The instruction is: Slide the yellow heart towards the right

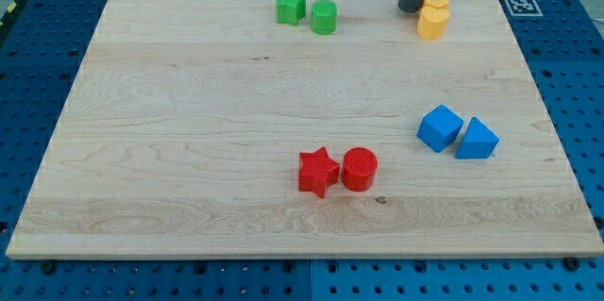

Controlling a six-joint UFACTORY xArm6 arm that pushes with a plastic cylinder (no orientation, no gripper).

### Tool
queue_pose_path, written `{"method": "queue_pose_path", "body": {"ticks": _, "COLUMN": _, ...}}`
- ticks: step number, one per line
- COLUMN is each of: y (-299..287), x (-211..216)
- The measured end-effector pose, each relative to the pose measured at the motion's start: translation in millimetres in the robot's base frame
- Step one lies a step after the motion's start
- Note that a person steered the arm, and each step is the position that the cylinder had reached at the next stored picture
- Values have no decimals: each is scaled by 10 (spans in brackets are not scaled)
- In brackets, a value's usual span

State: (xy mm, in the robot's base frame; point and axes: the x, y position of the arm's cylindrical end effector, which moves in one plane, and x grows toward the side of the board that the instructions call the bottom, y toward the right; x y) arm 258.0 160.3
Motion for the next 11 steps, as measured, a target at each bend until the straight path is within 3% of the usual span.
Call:
{"method": "queue_pose_path", "body": {"ticks": 3, "y": -201, "x": 0}}
{"method": "queue_pose_path", "body": {"ticks": 6, "y": -77, "x": 786}}
{"method": "queue_pose_path", "body": {"ticks": 7, "y": -74, "x": 841}}
{"method": "queue_pose_path", "body": {"ticks": 11, "y": 158, "x": 595}}
